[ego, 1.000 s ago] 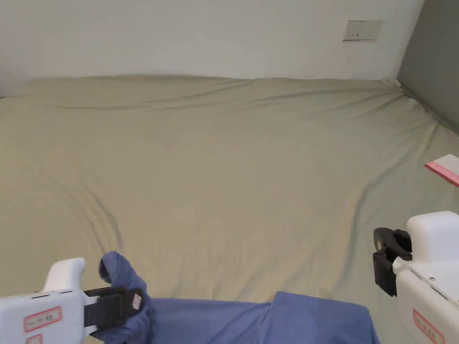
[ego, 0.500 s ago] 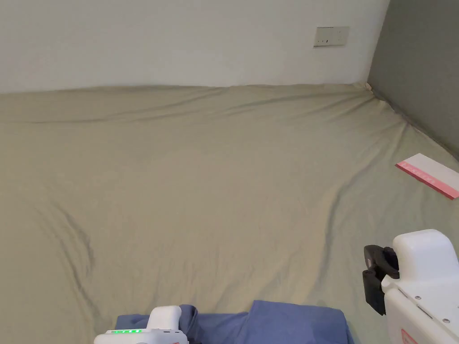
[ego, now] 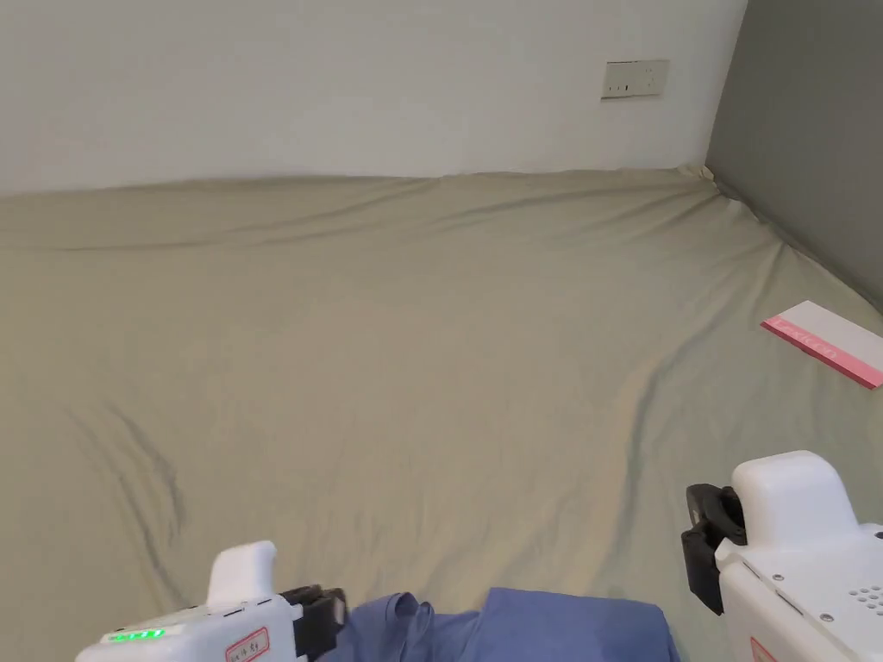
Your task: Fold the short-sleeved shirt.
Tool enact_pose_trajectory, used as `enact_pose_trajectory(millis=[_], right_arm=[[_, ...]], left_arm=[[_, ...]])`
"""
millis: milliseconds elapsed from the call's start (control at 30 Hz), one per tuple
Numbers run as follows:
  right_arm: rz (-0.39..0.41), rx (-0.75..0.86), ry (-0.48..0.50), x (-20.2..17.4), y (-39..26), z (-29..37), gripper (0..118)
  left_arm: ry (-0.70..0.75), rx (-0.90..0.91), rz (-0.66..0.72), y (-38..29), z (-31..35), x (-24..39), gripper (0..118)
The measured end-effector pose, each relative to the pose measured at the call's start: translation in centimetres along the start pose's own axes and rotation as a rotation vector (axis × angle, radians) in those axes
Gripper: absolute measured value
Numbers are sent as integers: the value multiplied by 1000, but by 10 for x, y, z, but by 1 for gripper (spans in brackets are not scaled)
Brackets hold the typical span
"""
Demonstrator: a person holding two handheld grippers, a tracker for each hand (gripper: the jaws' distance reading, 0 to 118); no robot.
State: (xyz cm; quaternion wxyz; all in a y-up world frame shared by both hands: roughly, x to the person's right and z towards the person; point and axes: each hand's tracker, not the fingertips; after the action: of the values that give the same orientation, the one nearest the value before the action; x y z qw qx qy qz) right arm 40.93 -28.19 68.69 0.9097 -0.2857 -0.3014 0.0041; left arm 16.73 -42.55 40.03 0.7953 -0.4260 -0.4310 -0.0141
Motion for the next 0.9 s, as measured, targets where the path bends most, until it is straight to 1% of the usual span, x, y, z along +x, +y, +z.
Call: enact_pose_trajectory(millis=[33, 100, 133, 233, 400, 433, 533, 700, 767, 833, 900], right_arm=[[0, 0, 5, -1, 0, 1, 2], [-1, -4, 30, -3, 0, 5, 2], [1, -1, 35, -4, 0, 6, 2], [16, 3, 26, -6, 0, 10, 2], [9, -6, 31, -4, -4, 14, 2], [8, -7, 30, -3, -4, 14, 2], [0, -16, 23, -1, -7, 14, 2], [-15, -14, 21, 2, -10, 14, 2], [-25, -15, 25, 3, -11, 13, 2], [-27, -23, 31, 3, -13, 12, 2], [-21, -28, 30, 3, -14, 11, 2]], left_arm=[[70, 29, -49, -2, 1, -2, 0], [109, -24, -169, -14, -4, -3, 0], [121, -45, -201, -24, -10, 4, 0], [131, -110, -249, -50, -29, 10, 0], [99, -152, -266, -80, -56, 45, 0], [100, -153, -282, -84, -60, 52, 0], [132, -118, -385, -92, -68, 77, 0], [94, -104, -385, -96, -73, 97, 0], [47, -103, -398, -98, -74, 103, 0], [-47, -113, -352, -94, -68, 103, 0], [-136, -113, -261, -86, -59, 98, 0]])
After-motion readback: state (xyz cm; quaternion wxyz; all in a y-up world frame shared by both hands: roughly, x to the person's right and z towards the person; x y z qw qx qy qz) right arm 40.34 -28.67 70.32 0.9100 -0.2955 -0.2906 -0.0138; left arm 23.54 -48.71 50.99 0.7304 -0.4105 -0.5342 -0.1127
